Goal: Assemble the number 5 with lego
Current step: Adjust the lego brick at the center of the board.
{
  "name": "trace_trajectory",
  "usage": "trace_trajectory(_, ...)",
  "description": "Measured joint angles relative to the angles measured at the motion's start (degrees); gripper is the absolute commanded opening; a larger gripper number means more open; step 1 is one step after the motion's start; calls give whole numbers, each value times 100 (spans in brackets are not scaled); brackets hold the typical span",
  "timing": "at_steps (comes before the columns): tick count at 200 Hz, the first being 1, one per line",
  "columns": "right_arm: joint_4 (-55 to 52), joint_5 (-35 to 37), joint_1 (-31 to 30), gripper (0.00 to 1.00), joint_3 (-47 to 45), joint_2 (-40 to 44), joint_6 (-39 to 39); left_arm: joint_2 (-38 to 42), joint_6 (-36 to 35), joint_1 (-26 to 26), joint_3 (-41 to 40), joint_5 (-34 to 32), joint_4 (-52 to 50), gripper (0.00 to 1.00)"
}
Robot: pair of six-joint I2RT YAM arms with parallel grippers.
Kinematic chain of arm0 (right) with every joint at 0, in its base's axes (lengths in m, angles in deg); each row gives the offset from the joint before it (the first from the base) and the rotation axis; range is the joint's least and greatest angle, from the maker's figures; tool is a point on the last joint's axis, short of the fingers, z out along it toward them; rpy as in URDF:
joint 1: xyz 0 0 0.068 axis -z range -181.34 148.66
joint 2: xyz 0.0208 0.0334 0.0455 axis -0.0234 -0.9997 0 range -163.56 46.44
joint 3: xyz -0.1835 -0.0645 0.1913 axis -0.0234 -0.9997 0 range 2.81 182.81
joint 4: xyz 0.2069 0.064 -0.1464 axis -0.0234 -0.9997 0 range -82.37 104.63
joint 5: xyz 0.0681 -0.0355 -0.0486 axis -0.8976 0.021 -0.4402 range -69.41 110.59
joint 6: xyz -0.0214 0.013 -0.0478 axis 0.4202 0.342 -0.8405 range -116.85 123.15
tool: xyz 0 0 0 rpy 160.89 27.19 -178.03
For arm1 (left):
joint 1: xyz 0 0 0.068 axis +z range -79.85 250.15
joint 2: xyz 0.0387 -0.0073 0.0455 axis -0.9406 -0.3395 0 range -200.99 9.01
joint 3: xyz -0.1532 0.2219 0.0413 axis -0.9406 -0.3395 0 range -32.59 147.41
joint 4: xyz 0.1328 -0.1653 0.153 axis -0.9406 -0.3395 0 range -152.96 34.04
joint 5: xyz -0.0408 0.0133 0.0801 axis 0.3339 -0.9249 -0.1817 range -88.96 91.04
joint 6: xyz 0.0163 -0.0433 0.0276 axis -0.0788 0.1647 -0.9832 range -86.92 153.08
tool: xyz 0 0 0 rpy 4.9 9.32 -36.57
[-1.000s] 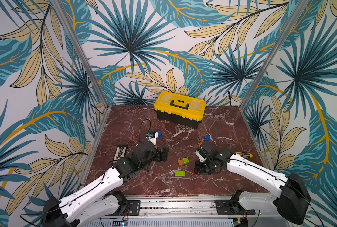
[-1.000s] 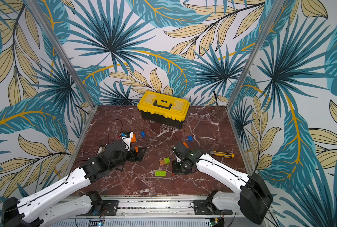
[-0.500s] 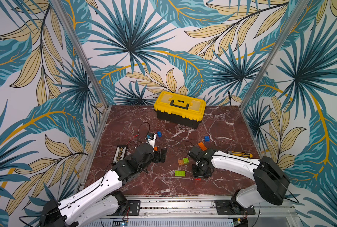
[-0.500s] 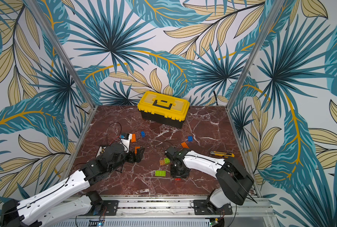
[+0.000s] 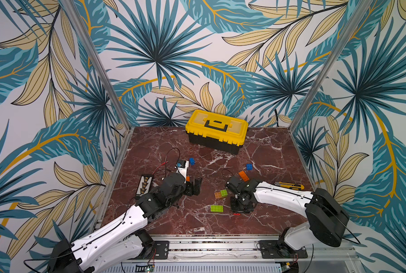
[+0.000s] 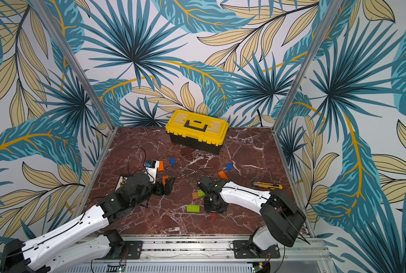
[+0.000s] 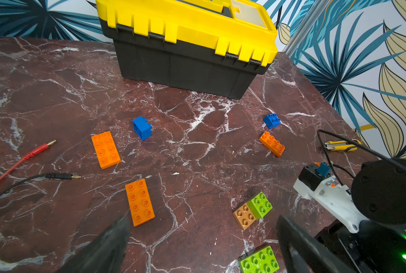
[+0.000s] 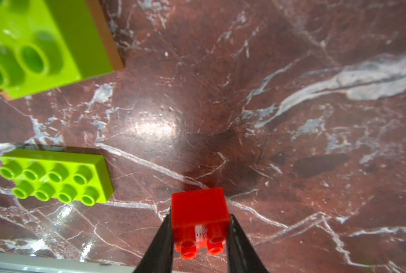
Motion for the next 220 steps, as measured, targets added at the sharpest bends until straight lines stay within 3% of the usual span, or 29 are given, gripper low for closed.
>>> trace_trajectory(53,269,59,-4,37,-122,0,61,-13,17,0,-39,46,2,100)
trace_trajectory(112,356,216,-33,20,-164,83,107,-133,35,0,-39,66,0,100)
trace_trajectory(164,190,470,-417,18,24,719,422,-42,396,0,-216,-343,37,100)
trace_trajectory(220,50,817,-1134,18,876,396,887,828,800,2,-1117,-627,424,100)
